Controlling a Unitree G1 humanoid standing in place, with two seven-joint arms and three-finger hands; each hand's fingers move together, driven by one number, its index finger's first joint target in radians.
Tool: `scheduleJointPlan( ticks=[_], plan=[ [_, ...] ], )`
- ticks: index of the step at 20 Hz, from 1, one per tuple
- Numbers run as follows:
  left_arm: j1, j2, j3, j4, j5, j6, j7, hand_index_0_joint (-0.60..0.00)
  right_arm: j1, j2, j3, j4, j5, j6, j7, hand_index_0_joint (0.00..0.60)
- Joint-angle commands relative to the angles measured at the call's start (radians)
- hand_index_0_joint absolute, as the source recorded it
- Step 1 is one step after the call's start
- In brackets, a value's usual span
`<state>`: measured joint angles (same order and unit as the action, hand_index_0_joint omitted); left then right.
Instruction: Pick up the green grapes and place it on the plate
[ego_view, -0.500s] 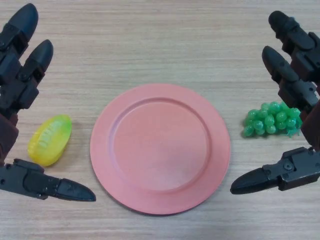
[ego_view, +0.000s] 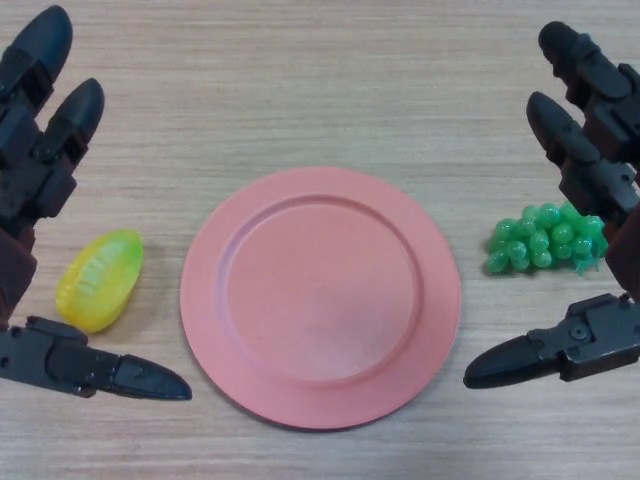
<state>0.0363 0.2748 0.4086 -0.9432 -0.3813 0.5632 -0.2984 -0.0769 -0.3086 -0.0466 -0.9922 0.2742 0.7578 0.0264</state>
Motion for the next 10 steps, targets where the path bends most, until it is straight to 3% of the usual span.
scheduleJointPlan(
  ticks=[1,5,9,10],
  plan=[
    [-0.005,0.027,0.033,-0.025,-0.019,-0.161,0.022,0.0,-0.056,0.011,-0.079,-0.034,-0.043,-0.07,0.03,0.0],
    [0.007,0.016,0.005,-0.025,0.012,-0.176,0.013,0.0,-0.149,-0.006,-0.085,0.147,-0.104,-0.147,0.076,0.0],
    [0.015,0.004,-0.028,0.0,0.027,-0.212,-0.004,0.0,-0.224,-0.051,-0.094,0.521,-0.224,-0.411,0.187,0.0],
    [0.02,0.002,-0.029,-0.016,0.01,-0.208,-0.012,0.0,-0.247,-0.077,-0.101,0.656,-0.269,-0.527,0.24,0.0]
  ],
)
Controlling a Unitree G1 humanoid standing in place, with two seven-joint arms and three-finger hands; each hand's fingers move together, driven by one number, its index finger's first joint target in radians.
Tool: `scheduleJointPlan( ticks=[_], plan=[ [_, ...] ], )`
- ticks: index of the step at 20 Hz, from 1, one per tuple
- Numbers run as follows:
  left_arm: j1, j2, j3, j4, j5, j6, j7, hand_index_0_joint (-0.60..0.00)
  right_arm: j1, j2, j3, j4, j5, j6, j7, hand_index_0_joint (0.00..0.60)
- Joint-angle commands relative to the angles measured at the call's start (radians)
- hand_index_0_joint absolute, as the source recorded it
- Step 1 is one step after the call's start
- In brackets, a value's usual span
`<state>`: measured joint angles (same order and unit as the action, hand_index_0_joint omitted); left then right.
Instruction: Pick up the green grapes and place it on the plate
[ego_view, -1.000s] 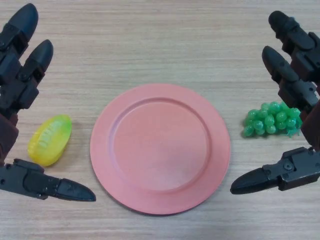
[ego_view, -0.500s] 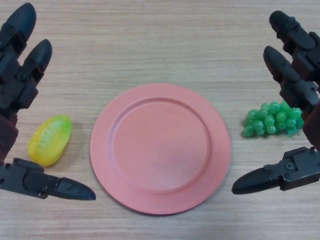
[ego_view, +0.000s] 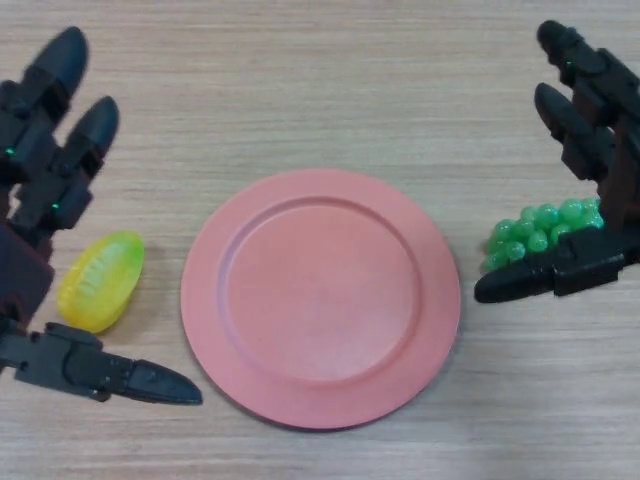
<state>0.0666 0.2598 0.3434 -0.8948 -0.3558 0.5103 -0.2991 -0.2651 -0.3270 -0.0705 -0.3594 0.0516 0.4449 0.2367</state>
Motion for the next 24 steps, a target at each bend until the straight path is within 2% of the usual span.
scheduleJointPlan(
  ticks=[1,4,5,7,10,12,13,14,15,16,17,18,22,24],
  plan=[
    [-0.01,0.017,0.036,-0.068,-0.021,-0.152,-0.014,0.0,-0.071,-0.076,-0.082,0.103,-0.078,-0.292,0.06,0.0],
    [-0.002,0.015,0.047,-0.06,-0.036,-0.158,-0.025,0.0,-0.135,-0.152,-0.094,0.428,-0.227,-0.57,0.159,0.0],
    [0.001,0.014,0.049,-0.059,-0.035,-0.161,-0.026,0.0,-0.155,-0.168,-0.089,0.498,-0.274,-0.623,0.156,0.0],
    [0.006,0.009,0.042,-0.055,-0.021,-0.17,-0.027,0.0,-0.227,-0.196,-0.07,0.686,-0.405,-0.752,0.103,0.0],
    [0.004,0.01,0.035,-0.065,-0.013,-0.16,-0.017,0.0,-0.342,-0.233,-0.012,0.963,-0.651,-0.913,-0.04,0.0],
    [0.005,0.007,0.036,-0.066,-0.011,-0.163,-0.016,0.0,-0.376,-0.233,-0.011,1.042,-0.698,-0.924,-0.067,0.0],
    [0.005,0.007,0.036,-0.066,-0.012,-0.163,-0.016,0.0,-0.378,-0.232,-0.012,1.045,-0.7,-0.922,-0.071,0.05],
    [0.007,0.006,0.039,-0.065,-0.014,-0.164,-0.017,0.0,-0.381,-0.227,-0.017,1.048,-0.702,-0.907,-0.088,0.2],
    [0.008,0.005,0.042,-0.064,-0.016,-0.165,-0.017,0.0,-0.386,-0.223,-0.021,1.055,-0.703,-0.893,-0.108,0.3],
    [0.012,0.003,0.051,-0.059,-0.021,-0.168,-0.018,0.0,-0.401,-0.219,-0.02,1.081,-0.712,-0.873,-0.16,0.452],
    [0.015,0.0,0.059,-0.055,-0.025,-0.175,-0.018,0.0,-0.416,-0.219,-0.013,1.113,-0.729,-0.86,-0.215,0.551],
    [0.019,-0.001,0.064,-0.05,-0.025,-0.182,-0.019,0.0,-0.435,-0.224,0.0,1.152,-0.761,-0.857,-0.279,0.6],
    [0.025,-0.002,0.056,-0.042,-0.006,-0.196,-0.024,0.0,-0.45,-0.218,0.024,1.197,-0.818,-0.865,-0.335,0.6],
    [0.029,-0.002,0.058,-0.042,-0.005,-0.193,-0.028,0.0,-0.447,-0.21,0.022,1.2,-0.814,-0.866,-0.33,0.6]
  ],
)
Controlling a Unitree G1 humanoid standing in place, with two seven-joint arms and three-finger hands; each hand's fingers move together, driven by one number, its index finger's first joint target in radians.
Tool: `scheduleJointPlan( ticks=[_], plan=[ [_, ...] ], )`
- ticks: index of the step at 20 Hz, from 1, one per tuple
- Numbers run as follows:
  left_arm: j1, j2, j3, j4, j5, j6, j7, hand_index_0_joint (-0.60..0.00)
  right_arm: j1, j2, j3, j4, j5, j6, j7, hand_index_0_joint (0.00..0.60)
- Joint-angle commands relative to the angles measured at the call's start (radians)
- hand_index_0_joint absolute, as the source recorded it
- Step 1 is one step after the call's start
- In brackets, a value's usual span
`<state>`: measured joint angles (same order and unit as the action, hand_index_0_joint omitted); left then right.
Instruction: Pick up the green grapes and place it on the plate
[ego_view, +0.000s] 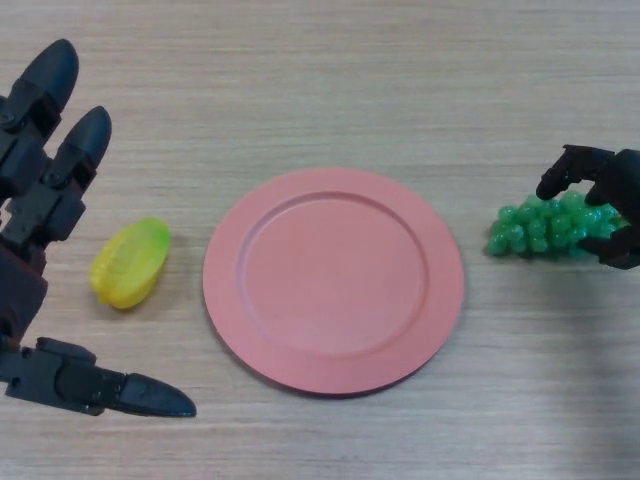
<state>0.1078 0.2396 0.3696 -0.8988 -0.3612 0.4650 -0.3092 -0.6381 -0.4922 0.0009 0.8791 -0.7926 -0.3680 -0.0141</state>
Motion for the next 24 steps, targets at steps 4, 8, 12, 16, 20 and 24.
scheduleJointPlan(
  ticks=[4,8,12,16,20,24],
  plan=[
    [-0.007,0.012,0.03,-0.035,0.01,-0.159,-0.024,0.0,-0.049,-0.039,-0.058,-0.114,0.032,-0.03,-0.062,0.6],
    [-0.007,0.011,0.032,-0.04,0.005,-0.151,-0.025,0.0,-0.001,-0.021,-0.084,-0.339,0.064,0.057,0.006,0.6],
    [-0.004,0.008,0.023,-0.045,0.01,-0.151,-0.028,0.0,0.039,-0.001,-0.091,-0.579,0.075,0.129,0.11,0.6],
    [-0.01,0.012,0.022,-0.041,0.004,-0.136,-0.026,0.0,0.064,0.059,-0.116,-0.757,0.201,0.219,0.291,0.6],
    [-0.017,0.016,0.026,-0.043,-0.004,-0.12,-0.019,0.0,0.037,0.057,-0.113,-0.767,0.272,0.252,0.279,0.15],
    [-0.029,0.023,0.028,-0.034,-0.006,-0.119,-0.011,0.0,-0.044,0.017,-0.094,-0.638,0.302,0.217,0.253,0.0]
  ],
)
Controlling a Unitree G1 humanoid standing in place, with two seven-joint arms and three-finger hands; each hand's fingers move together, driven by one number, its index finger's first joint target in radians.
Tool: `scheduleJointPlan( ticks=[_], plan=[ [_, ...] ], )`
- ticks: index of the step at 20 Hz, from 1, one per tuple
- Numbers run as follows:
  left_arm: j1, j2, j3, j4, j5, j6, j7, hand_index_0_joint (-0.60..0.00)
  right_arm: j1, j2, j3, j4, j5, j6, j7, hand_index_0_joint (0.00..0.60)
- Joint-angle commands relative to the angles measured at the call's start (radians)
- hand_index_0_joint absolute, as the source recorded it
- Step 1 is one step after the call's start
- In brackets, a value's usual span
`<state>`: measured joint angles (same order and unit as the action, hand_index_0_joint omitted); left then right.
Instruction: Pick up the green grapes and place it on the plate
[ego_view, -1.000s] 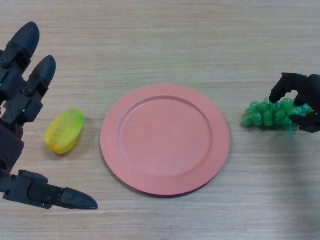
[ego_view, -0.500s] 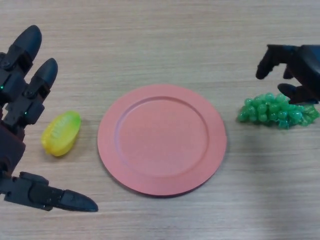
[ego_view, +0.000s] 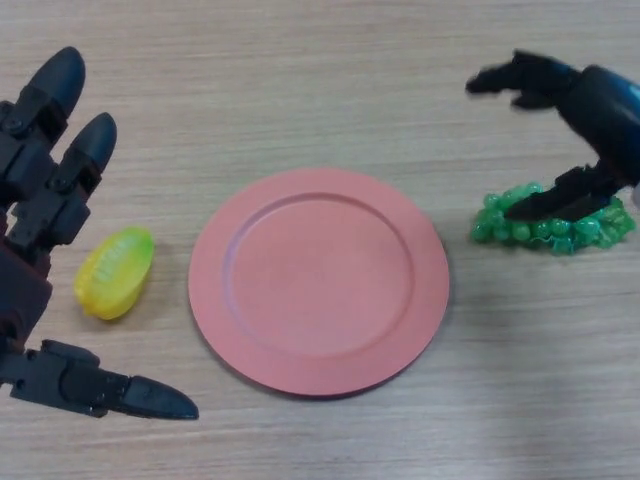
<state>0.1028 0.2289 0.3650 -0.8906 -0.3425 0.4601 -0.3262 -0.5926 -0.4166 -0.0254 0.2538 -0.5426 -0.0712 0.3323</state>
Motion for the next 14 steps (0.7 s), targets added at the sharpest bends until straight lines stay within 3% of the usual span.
scheduleJointPlan(
  ticks=[1,10,14],
  plan=[
    [-0.025,0.034,0.033,-0.042,-0.025,-0.113,0.007,0.0,-0.103,-0.063,-0.066,0.014,0.048,-0.089,-0.093,0.0],
    [-0.027,0.038,0.078,-0.03,-0.042,-0.127,0.022,0.0,-0.276,-0.132,0.021,0.594,-0.247,-0.342,-0.266,0.0],
    [-0.018,0.038,0.116,-0.028,-0.06,-0.146,0.018,0.0,-0.313,-0.135,0.045,0.762,-0.348,-0.384,-0.301,0.0]
  ],
)
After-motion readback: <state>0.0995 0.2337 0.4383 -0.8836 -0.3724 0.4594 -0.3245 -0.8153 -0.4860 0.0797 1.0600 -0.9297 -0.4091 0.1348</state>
